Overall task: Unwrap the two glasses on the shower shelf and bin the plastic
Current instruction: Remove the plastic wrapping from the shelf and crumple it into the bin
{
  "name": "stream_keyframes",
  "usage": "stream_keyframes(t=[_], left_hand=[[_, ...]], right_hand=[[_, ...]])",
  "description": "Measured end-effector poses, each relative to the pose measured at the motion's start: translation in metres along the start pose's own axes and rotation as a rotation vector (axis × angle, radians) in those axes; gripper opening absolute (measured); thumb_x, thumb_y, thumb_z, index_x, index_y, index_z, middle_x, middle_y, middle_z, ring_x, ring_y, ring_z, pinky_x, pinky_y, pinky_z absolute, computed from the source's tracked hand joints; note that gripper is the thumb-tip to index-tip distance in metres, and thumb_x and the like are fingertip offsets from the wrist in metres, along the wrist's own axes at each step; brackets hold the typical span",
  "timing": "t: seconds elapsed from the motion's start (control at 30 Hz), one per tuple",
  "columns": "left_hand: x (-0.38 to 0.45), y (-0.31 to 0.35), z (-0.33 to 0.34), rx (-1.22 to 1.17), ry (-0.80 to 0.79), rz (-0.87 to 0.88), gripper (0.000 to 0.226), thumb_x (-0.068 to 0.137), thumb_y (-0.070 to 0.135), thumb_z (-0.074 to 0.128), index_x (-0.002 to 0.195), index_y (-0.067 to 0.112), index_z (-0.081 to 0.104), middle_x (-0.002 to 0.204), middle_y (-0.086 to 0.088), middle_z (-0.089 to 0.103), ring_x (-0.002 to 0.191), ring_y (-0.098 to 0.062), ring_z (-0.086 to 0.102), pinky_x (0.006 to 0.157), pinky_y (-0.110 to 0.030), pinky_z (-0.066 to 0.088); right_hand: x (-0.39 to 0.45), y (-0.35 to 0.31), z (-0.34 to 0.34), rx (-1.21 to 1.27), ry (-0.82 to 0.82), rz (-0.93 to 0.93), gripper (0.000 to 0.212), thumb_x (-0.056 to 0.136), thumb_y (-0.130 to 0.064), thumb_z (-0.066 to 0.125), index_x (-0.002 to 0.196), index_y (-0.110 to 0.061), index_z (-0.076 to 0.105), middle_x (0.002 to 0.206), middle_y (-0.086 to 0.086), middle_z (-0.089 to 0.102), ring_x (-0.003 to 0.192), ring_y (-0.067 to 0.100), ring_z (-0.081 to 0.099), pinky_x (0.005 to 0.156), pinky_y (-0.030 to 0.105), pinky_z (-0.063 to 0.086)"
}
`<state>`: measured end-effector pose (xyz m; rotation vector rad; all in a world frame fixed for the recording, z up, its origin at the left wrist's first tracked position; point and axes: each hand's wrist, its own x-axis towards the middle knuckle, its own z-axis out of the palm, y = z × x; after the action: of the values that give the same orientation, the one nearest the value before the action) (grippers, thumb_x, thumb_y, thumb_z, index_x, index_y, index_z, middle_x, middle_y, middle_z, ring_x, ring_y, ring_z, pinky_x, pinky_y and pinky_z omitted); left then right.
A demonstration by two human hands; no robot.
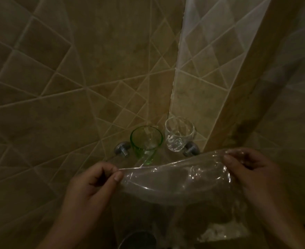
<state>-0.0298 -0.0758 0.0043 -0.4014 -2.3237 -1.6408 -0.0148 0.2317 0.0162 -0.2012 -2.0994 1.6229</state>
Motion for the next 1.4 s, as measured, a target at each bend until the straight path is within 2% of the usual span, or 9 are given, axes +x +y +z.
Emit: stream_keyframes(t=[0.23,0.37,0.57,0.73,0.83,0.97,1.17,1.27,1.4], left_hand=[[0.009,0.012,-0.008,-0.24,0.09,-0.033,0.033,0.078,0.05,0.067,0.077,0.017,0.064,0.047,-0.004,0.058,0.036,-0.004,0.048,0.04,-0.009,0.037],[0.028,-0.012,0.001,-0.059,-0.004,-0.145,0.008,0.086,0.026,0.064,0.078,0.025,0.065,0.055,0.002,0.062,0.044,0.0,0.05,0.042,-0.013,0.041],[0.041,-0.044,0.023,-0.163,0.017,-0.383,0.02,0.087,0.006,0.065,0.099,0.022,0.063,0.071,0.004,0.071,0.056,-0.003,0.06,0.05,-0.015,0.049],[0.035,-0.04,0.024,0.461,-0.051,-0.035,0.027,0.081,0.03,0.071,0.106,0.03,0.061,0.098,0.011,0.056,0.084,0.007,0.054,0.071,-0.002,0.036],[0.04,-0.032,0.025,0.497,-0.026,0.068,0.046,0.08,0.042,0.063,0.123,0.029,0.052,0.114,0.012,0.049,0.098,0.002,0.048,0.081,-0.012,0.035],[0.055,-0.031,0.042,0.48,-0.034,0.022,0.069,0.076,0.047,0.069,0.136,0.027,0.04,0.117,0.016,0.048,0.103,-0.002,0.049,0.083,-0.021,0.039],[0.062,-0.04,0.058,0.462,0.014,-0.015,0.067,0.07,0.05,0.071,0.127,0.031,0.041,0.109,-0.003,0.07,0.078,-0.005,0.06,0.068,-0.028,0.052],[0.065,-0.04,0.061,0.5,0.005,-0.02,0.054,0.07,0.052,0.068,0.115,0.033,0.044,0.099,-0.001,0.071,0.08,-0.008,0.063,0.068,-0.035,0.058],[0.072,-0.04,0.063,0.55,-0.019,-0.002,0.042,0.07,0.057,0.059,0.104,0.037,0.044,0.082,0.007,0.065,0.074,-0.012,0.064,0.063,-0.038,0.059]], right_hand=[[0.018,-0.021,-0.003,0.218,-0.084,-0.037,0.027,0.057,-0.041,0.074,0.078,-0.023,0.074,0.061,-0.008,0.072,0.05,0.0,0.063,0.046,0.011,0.048],[0.041,0.005,0.013,-0.065,-0.119,-0.044,0.007,0.074,-0.03,0.075,0.08,-0.033,0.072,0.073,-0.014,0.074,0.062,0.0,0.067,0.052,0.01,0.049],[0.053,0.041,0.043,-0.363,-0.108,-0.112,0.007,0.083,-0.032,0.068,0.08,-0.027,0.064,0.066,-0.008,0.067,0.067,-0.002,0.061,0.054,0.019,0.045],[0.055,0.038,0.04,-0.474,-0.157,-0.137,0.019,0.085,-0.025,0.067,0.098,-0.036,0.059,0.079,-0.025,0.061,0.075,-0.017,0.057,0.052,0.003,0.039],[0.059,0.036,0.04,-0.454,-0.246,-0.129,0.044,0.085,-0.019,0.065,0.112,-0.05,0.049,0.084,-0.019,0.063,0.071,-0.012,0.059,0.049,0.006,0.041],[0.063,0.035,0.051,-0.555,-0.297,-0.126,0.046,0.083,-0.046,0.061,0.125,-0.048,0.045,0.086,-0.016,0.059,0.069,-0.013,0.049,0.05,0.004,0.035],[0.069,0.028,0.065,-0.665,-0.247,-0.422,0.018,0.089,-0.013,0.061,0.106,-0.014,0.068,0.082,0.002,0.068,0.064,-0.005,0.051,0.059,-0.001,0.036],[0.072,0.027,0.068,-0.712,-0.255,-0.479,0.008,0.088,-0.011,0.063,0.092,-0.012,0.069,0.077,0.006,0.068,0.064,0.012,0.053,0.057,0.014,0.034],[0.078,0.027,0.072,-0.777,-0.238,-0.529,0.003,0.085,-0.016,0.066,0.085,-0.016,0.069,0.069,0.002,0.066,0.057,0.008,0.045,0.053,0.005,0.025]])
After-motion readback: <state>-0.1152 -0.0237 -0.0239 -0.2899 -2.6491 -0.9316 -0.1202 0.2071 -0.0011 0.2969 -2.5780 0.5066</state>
